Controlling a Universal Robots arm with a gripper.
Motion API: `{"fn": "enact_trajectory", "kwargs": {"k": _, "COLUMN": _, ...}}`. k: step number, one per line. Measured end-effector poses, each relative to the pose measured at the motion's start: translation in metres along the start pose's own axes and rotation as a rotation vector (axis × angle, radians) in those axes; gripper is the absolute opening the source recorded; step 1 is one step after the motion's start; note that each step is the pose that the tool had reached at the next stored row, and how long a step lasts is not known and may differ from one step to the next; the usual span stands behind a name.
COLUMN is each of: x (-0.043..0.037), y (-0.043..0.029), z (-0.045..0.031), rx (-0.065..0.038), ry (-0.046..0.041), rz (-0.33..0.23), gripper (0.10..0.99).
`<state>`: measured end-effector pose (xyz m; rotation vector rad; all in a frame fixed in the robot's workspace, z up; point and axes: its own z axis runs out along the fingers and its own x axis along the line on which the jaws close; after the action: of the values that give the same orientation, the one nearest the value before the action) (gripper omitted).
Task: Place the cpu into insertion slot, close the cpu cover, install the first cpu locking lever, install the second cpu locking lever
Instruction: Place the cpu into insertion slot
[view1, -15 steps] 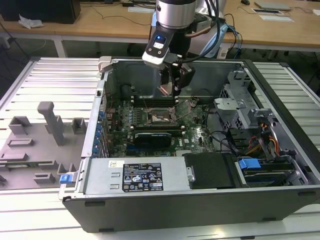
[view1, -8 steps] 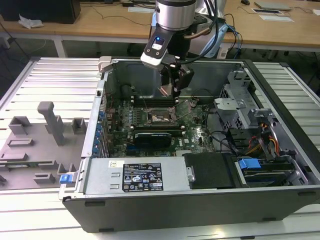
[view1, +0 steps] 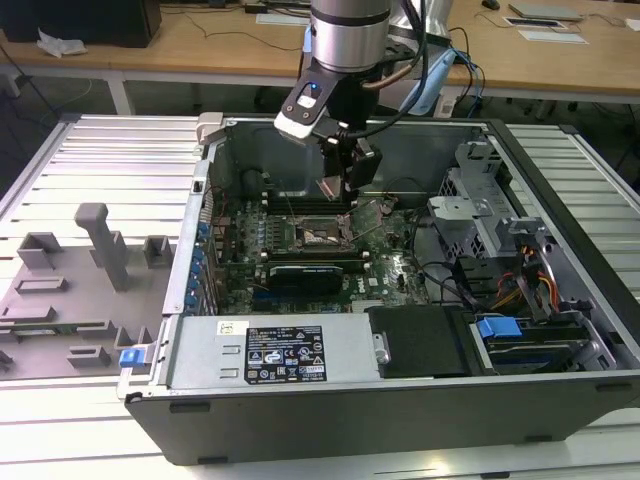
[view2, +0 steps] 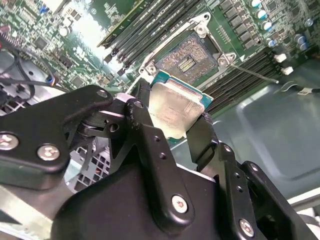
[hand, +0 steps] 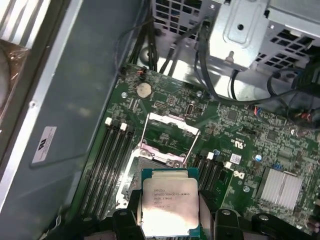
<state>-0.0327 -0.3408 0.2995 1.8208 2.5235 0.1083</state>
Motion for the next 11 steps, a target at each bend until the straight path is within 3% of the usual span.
{"fn": "enact_trajectory", "kwargs": {"k": 8, "x": -0.0001, "y": -0.0005, "z": 0.0072, "rx": -0.002, "ry": -0.0073, "rz": 0.1, "gripper": 0.541}}
{"fn": "enact_trajectory", "kwargs": {"k": 11, "x": 0.0, "y": -0.0005, "z": 0.0075, "rx": -0.002, "ry": -0.0078, "rz": 0.106, "gripper": 0.541}}
